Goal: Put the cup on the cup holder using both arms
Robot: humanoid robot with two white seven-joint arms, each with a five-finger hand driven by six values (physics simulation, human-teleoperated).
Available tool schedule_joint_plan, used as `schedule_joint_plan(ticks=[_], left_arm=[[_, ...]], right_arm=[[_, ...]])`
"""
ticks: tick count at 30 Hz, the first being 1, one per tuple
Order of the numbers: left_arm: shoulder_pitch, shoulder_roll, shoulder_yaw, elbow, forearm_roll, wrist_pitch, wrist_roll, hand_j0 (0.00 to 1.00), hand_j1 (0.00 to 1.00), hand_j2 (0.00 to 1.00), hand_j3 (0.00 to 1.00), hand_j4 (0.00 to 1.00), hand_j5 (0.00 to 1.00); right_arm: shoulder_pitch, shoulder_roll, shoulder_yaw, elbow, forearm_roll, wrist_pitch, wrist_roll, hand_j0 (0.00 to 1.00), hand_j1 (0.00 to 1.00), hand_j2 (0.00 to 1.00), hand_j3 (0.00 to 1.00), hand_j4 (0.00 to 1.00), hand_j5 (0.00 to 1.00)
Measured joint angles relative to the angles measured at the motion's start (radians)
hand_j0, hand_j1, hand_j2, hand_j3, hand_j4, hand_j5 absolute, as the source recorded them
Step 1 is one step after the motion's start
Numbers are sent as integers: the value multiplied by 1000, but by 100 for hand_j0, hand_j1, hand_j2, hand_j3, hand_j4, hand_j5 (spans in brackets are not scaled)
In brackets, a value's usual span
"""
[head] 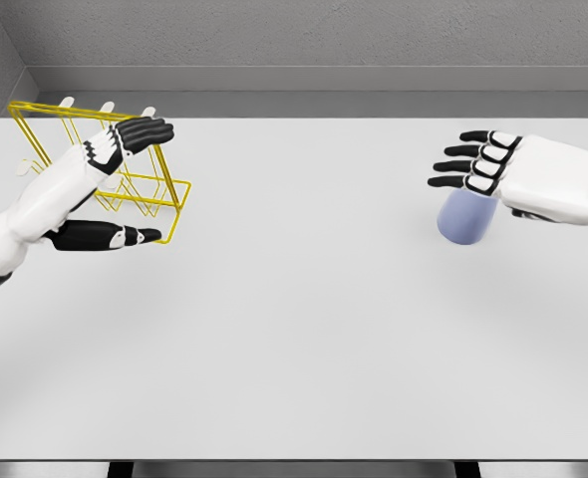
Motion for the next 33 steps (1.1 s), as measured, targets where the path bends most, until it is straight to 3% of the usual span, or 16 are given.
schedule_joint_plan(ticks=[7, 9, 12, 16, 22, 28, 33], left_arm=[[-2, -12, 4, 0, 0, 0, 0, 100, 100, 100, 100, 100, 100], [0, -17, 6, 0, 0, 0, 0, 100, 100, 100, 100, 100, 100], [-2, -28, 19, 0, 2, 0, 1, 100, 100, 100, 100, 100, 100], [-2, -35, 32, 0, 5, 0, 1, 100, 100, 100, 100, 100, 100], [11, -48, 19, 0, 19, 0, 2, 100, 100, 100, 100, 100, 100], [-44, -67, -103, 0, 162, 0, 2, 100, 100, 100, 100, 100, 100], [-52, -97, -224, 0, 236, 0, 1, 100, 100, 100, 100, 100, 100]], right_arm=[[-21, -18, 3, 15, -3, 0, 4, 100, 100, 100, 100, 100, 100], [-25, -13, -45, 26, -11, 0, 112, 100, 100, 100, 100, 100, 100], [-136, 66, -103, 92, -73, 0, 369, 100, 100, 100, 100, 100, 100], [-212, 192, -124, 194, -101, -1, 514, 100, 100, 100, 100, 100, 100], [-319, 300, -55, 329, -51, -1, 558, 100, 100, 100, 100, 100, 100], [-356, 344, 34, 438, 71, -2, 564, 100, 100, 100, 100, 100, 100], [-351, 360, 95, 464, 117, -2, 565, 99, 99, 99, 99, 99, 99]])
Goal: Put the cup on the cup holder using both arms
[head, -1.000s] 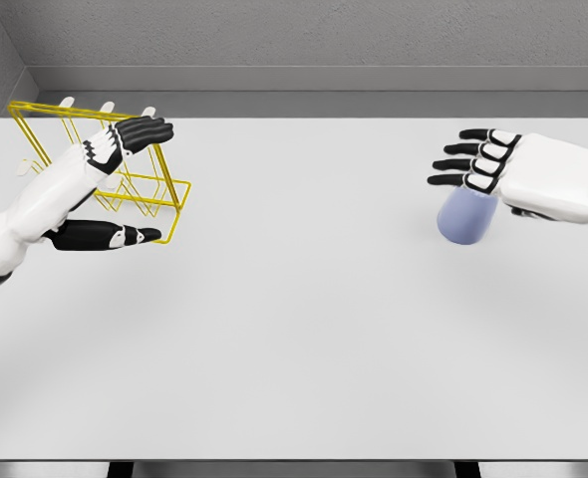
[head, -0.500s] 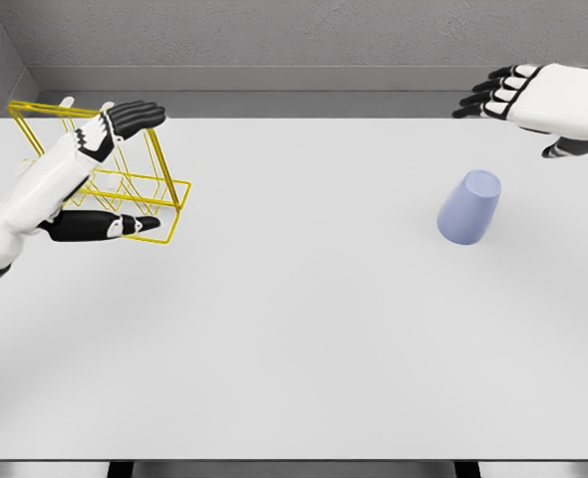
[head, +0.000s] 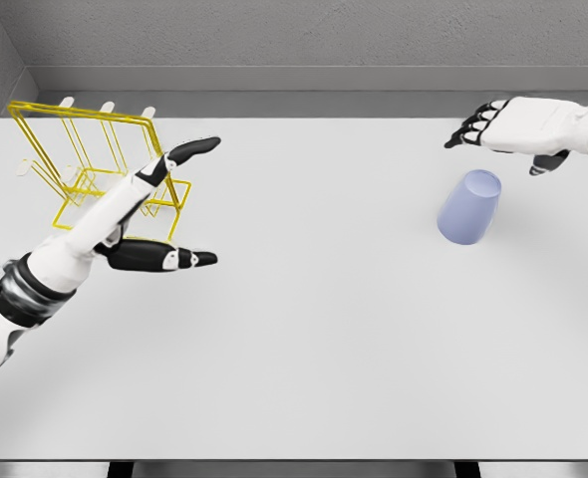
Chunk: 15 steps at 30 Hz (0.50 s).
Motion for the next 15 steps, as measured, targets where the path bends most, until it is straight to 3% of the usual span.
schedule_joint_plan(ticks=[5, 9, 15], left_arm=[[2, -1, -85, 1, 25, 0, -7, 100, 100, 100, 100, 100, 100], [2, 7, -124, 1, 96, 7, -17, 100, 100, 100, 100, 100, 100], [2, 21, -157, 10, 208, 158, -79, 100, 100, 100, 100, 100, 100]], right_arm=[[25, 1, 19, -29, 10, 0, 0, 97, 97, 97, 97, 97, 97], [40, -2, 22, -66, 16, 0, 0, 97, 97, 97, 97, 97, 97], [63, 0, 23, -78, 55, 0, 0, 97, 97, 97, 97, 97, 97]])
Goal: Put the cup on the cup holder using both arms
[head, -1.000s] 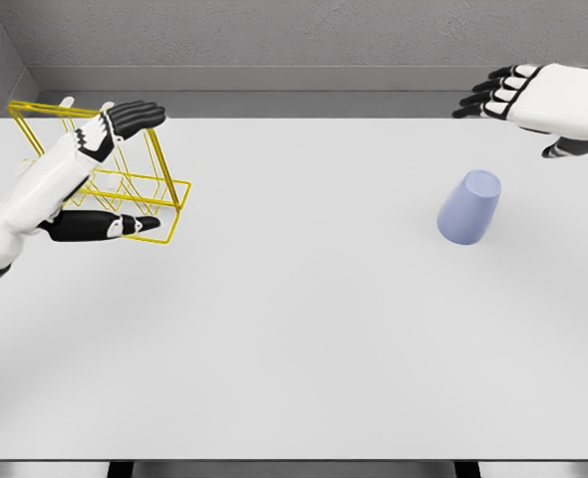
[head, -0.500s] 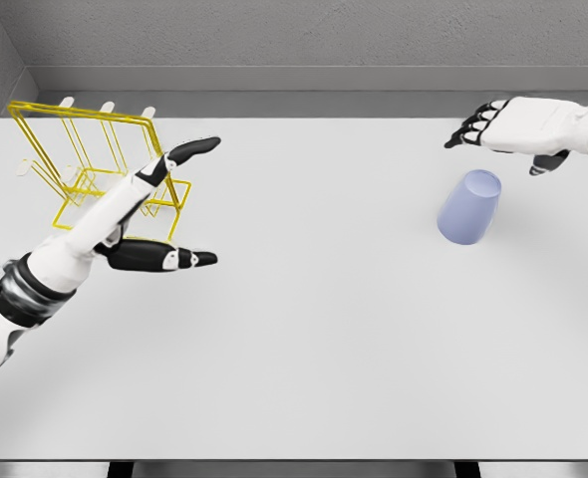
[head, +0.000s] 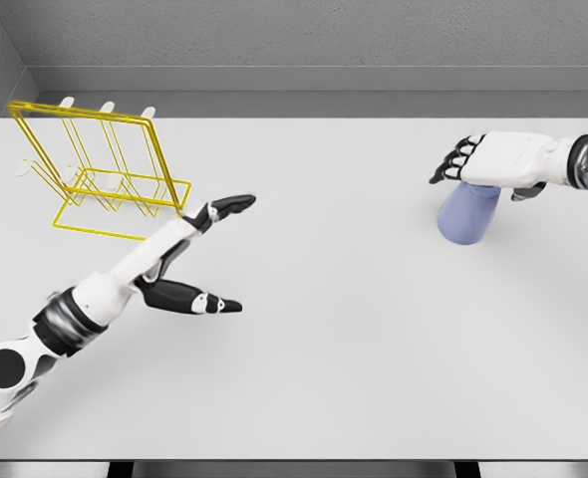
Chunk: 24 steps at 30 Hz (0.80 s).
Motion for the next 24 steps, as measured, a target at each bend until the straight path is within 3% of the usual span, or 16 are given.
schedule_joint_plan(ticks=[3, 9, 12, 19, 24], left_arm=[[-3, 3, -19, 3, 64, 83, -13, 100, 100, 100, 100, 100, 100], [-25, 1, -25, 4, 293, 225, -103, 100, 100, 100, 100, 100, 100], [-34, -5, -25, 6, 362, 282, -125, 100, 100, 100, 100, 100, 100], [-46, -54, -32, 78, 398, 322, -137, 100, 100, 100, 100, 100, 100], [-49, -76, -34, 119, 398, 327, -138, 100, 100, 100, 100, 100, 100]], right_arm=[[6, 2, 1, 8, 14, 0, 0, 97, 97, 97, 97, 97, 97], [5, 6, 12, 22, 28, 0, 0, 97, 97, 97, 97, 97, 97], [5, 14, 17, 32, 33, 0, 0, 97, 97, 97, 97, 97, 97], [3, 25, 20, 37, 37, 0, 0, 79, 79, 79, 79, 79, 79], [5, 26, 20, 37, 41, 0, 0, 75, 75, 75, 75, 75, 75]])
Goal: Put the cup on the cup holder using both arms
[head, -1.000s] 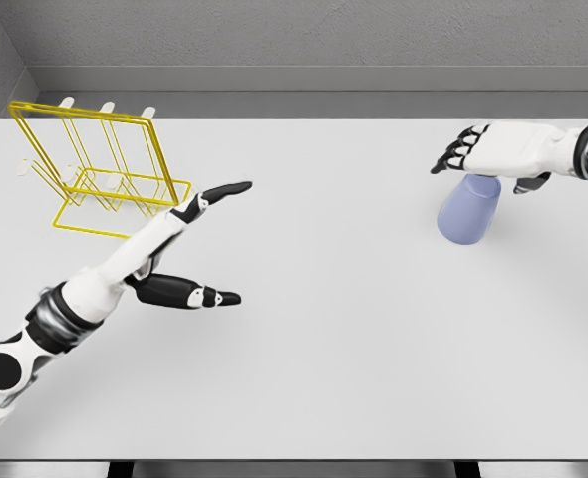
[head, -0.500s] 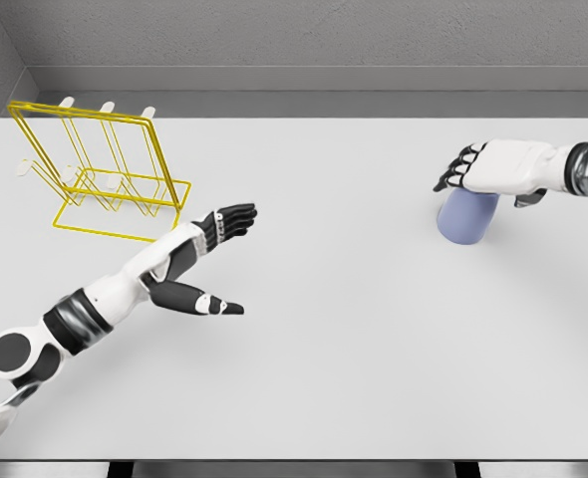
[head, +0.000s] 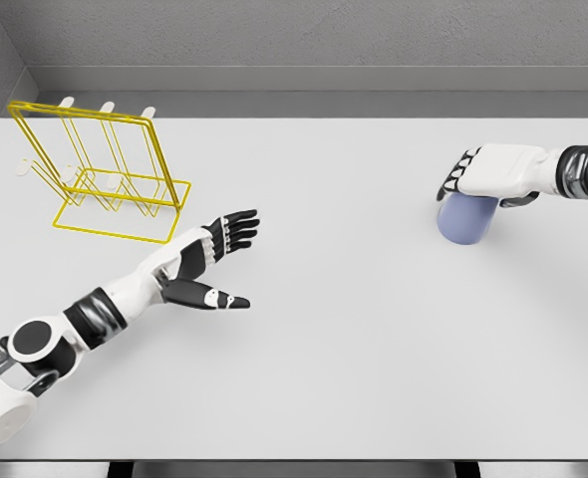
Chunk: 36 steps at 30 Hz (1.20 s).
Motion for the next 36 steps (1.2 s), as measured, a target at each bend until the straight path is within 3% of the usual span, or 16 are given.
schedule_joint_plan(ticks=[3, 11, 13, 16, 29, 36], left_arm=[[-3, -6, -1, 10, -1, 1, 0, 100, 100, 100, 100, 100, 100], [-6, -28, -22, 45, -10, 0, 0, 100, 100, 100, 100, 100, 100], [-8, -34, -25, 53, -12, 0, 0, 100, 100, 100, 100, 100, 100], [-8, -43, -26, 63, -14, 0, 0, 100, 100, 100, 100, 100, 100], [-17, -51, -27, 83, -15, 0, 0, 100, 100, 100, 100, 100, 100], [-25, -51, -24, 83, -15, 1, 3, 100, 100, 100, 100, 100, 100]], right_arm=[[-2, 0, 0, -1, 8, 0, 0, 67, 67, 67, 67, 67, 67], [-6, 0, -3, -6, 10, 0, 0, 64, 64, 64, 64, 64, 64], [-5, -3, -6, -14, 7, -1, 0, 54, 54, 54, 54, 54, 54], [-5, -13, -10, -39, 4, 0, 0, 54, 54, 54, 54, 54, 54], [63, -82, -68, -360, 9, -1, 1, 54, 54, 54, 54, 54, 54], [77, -48, -71, -418, 2, -1, 1, 54, 54, 54, 54, 54, 54]])
